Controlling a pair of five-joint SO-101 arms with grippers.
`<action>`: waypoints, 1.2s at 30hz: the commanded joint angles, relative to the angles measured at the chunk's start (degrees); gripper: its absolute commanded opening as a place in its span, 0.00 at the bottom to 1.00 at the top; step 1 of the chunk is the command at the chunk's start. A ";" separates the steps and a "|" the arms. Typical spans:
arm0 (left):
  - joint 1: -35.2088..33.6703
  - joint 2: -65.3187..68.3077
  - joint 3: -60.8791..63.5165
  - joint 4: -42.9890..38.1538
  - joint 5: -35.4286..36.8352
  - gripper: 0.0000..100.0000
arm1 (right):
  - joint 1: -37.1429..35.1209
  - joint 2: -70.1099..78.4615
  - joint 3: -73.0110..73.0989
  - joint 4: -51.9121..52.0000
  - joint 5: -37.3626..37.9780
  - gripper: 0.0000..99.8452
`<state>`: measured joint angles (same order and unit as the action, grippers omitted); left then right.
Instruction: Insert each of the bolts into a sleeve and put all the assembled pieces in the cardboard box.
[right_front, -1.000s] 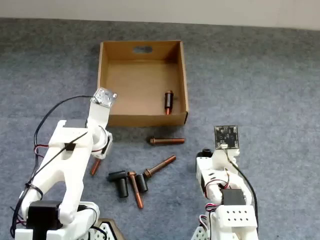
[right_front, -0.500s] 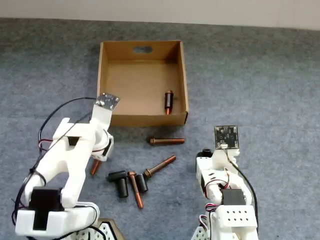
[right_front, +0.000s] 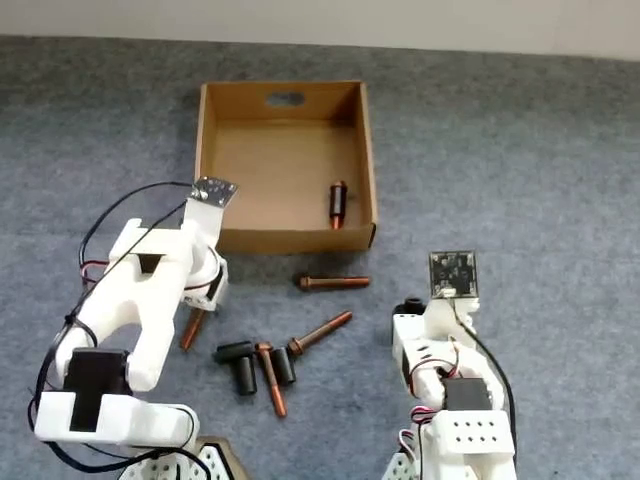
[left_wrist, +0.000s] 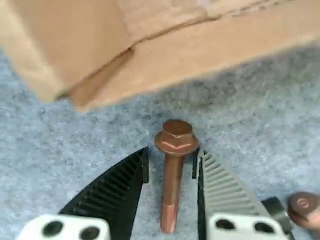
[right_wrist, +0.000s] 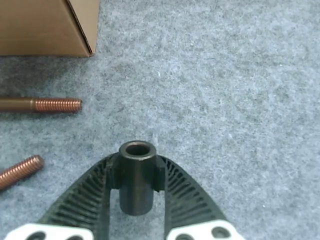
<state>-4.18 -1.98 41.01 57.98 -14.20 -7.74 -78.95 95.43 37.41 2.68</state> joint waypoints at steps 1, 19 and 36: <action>2.86 0.57 -1.27 -0.70 1.05 0.13 | 0.57 -0.66 -1.27 -0.92 -0.18 0.01; 0.84 -34.77 1.71 16.79 3.16 0.01 | -15.34 -0.75 -11.74 -0.92 -0.26 0.01; -4.62 -74.51 3.65 6.51 11.52 0.01 | -42.51 -0.57 -12.09 -26.15 -0.18 0.01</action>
<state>-7.96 -73.36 45.14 69.14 -8.57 -49.32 -78.95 83.38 16.66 2.68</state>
